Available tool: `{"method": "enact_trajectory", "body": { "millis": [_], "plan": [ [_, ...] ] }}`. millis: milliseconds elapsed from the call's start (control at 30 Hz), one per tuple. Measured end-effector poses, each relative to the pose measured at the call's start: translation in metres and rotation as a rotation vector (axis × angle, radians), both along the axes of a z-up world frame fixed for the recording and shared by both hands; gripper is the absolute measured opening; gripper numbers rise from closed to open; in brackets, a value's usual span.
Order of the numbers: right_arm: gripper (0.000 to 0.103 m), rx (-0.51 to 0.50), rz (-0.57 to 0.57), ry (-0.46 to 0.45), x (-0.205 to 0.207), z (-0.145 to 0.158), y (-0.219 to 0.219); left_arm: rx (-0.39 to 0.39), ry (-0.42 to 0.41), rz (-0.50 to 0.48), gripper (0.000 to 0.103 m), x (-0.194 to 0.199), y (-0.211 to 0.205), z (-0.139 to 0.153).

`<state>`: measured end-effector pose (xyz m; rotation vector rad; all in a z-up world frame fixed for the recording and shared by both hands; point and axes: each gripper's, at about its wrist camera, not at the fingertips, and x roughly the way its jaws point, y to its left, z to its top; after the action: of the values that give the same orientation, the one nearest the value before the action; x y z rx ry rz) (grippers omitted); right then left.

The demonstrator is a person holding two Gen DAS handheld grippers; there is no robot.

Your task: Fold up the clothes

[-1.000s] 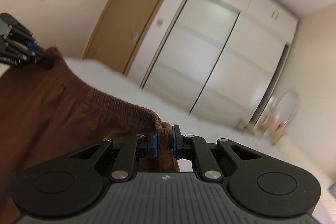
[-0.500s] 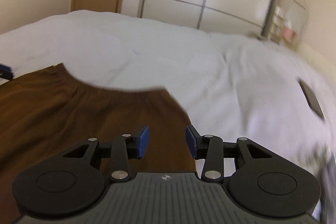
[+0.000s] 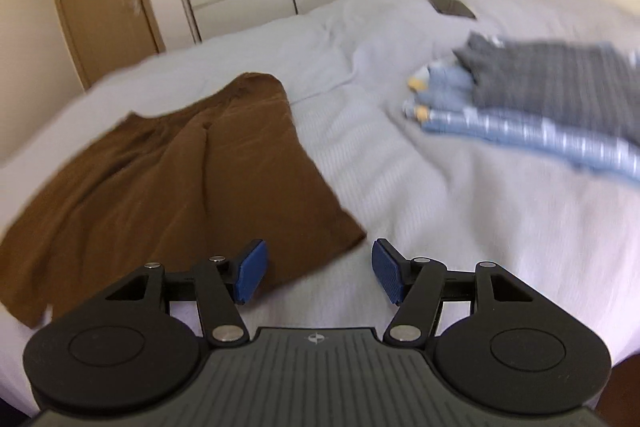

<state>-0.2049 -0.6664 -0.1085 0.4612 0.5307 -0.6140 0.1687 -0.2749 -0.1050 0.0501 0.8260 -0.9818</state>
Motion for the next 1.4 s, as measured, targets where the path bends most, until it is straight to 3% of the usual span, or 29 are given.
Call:
{"method": "enact_trajectory", "body": {
  "millis": [200, 267, 300, 333, 400, 433, 567, 733, 867, 967, 1100, 1133, 1200, 1400],
  "plan": [
    [0.058, 0.115, -0.073, -0.159, -0.003, -0.010, -0.022, 0.009, -0.035, -0.012, 0.043, -0.008, -0.005, 0.000],
    [0.037, 0.134, -0.076, -0.150, 0.002, -0.013, -0.024, 0.015, -0.039, -0.009, 0.042, -0.009, -0.009, -0.002],
    [0.006, 0.137, -0.074, -0.126, 0.004, -0.013, -0.023, 0.011, -0.036, -0.008, 0.040, -0.009, -0.010, -0.002],
    [0.004, 0.129, -0.074, -0.101, 0.006, -0.012, -0.022, 0.005, -0.032, -0.007, 0.037, -0.009, -0.012, -0.001],
    [0.004, 0.058, -0.086, -0.052, 0.007, -0.005, -0.018, -0.009, -0.033, -0.007, 0.020, -0.008, -0.012, 0.004],
    [0.003, -0.003, -0.103, -0.025, 0.005, 0.002, -0.017, -0.014, -0.040, -0.004, 0.018, -0.008, -0.011, 0.007],
    [0.002, -0.181, -0.171, 0.055, -0.001, 0.022, -0.029, -0.045, -0.066, 0.021, 0.017, -0.006, 0.001, 0.018],
    [0.005, -0.276, -0.172, 0.156, 0.009, 0.023, -0.023, -0.027, -0.046, 0.060, 0.020, 0.001, 0.019, 0.015],
    [0.015, -0.322, -0.215, 0.206, 0.012, 0.018, -0.005, -0.025, -0.007, 0.073, 0.036, 0.003, 0.031, 0.008],
    [0.024, -0.323, -0.136, 0.145, 0.011, 0.022, 0.028, -0.041, 0.041, 0.063, 0.040, 0.005, 0.030, -0.001],
    [0.035, -0.297, 0.071, 0.055, 0.022, 0.022, 0.089, -0.096, 0.115, 0.062, 0.040, 0.011, 0.023, -0.009],
    [0.038, -0.303, 0.134, 0.045, 0.027, 0.021, 0.107, -0.109, 0.127, 0.057, 0.037, 0.012, 0.022, -0.010],
    [0.043, -0.348, 0.275, 0.054, 0.042, 0.019, 0.145, -0.128, 0.133, 0.041, 0.002, 0.013, 0.021, -0.007],
    [0.053, -0.630, 0.649, 0.156, 0.095, 0.003, 0.237, -0.183, 0.059, 0.099, 0.003, 0.018, 0.041, 0.018]
  ]
}}
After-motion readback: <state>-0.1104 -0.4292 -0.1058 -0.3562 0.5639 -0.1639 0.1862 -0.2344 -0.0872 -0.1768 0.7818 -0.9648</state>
